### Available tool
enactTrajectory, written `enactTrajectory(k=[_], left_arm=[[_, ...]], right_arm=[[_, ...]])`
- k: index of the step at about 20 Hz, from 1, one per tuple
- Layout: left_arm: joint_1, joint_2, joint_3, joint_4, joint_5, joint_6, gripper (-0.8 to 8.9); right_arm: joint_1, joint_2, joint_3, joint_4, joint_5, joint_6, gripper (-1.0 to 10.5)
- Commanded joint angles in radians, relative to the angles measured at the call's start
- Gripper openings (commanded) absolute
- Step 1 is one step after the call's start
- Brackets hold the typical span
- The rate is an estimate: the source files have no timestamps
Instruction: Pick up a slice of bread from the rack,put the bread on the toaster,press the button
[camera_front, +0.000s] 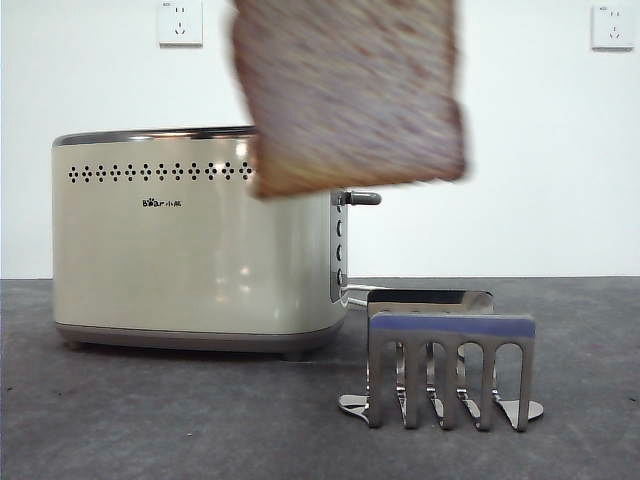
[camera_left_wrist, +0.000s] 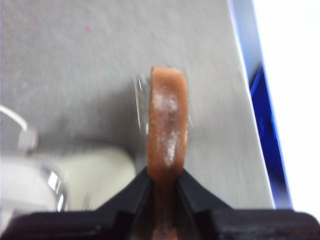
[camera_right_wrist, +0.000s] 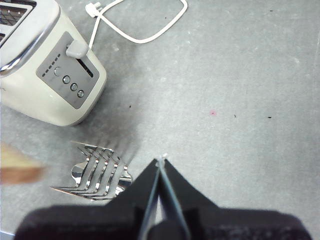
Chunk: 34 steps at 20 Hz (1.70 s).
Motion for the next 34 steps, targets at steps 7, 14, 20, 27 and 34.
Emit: enactTrajectory(k=[7,14,20,27,34], left_arm=[[-0.002,-0.046,0.340,-0.117,-0.219,0.177,-0.10],[0.150,-0.048,0.378,-0.118,-0.248,0.315,-0.10],[0.286,-0.048,0.374,-0.118,-0.147,0.356,-0.10],[0.391,-0.023,0.250,-0.117,-0.098,0.397,-0.09],[0.475,0.068,0.250,-0.117,0.011,0.398,-0.09]], right_arm=[[0.000,-0.002,0.003,0.001,-0.002,-0.004,0.0],[0.000,-0.002,0.003,-0.024,-0.002,-0.005,0.0],[0.000,-0.002,0.003,-0.020,-0.002,-0.008,0.0],[0.000,-0.002,0.003,-0.020,-0.002,-0.036,0.0],[0.000,-0.002,0.003,-0.019,-0.002,-0.036,0.0]])
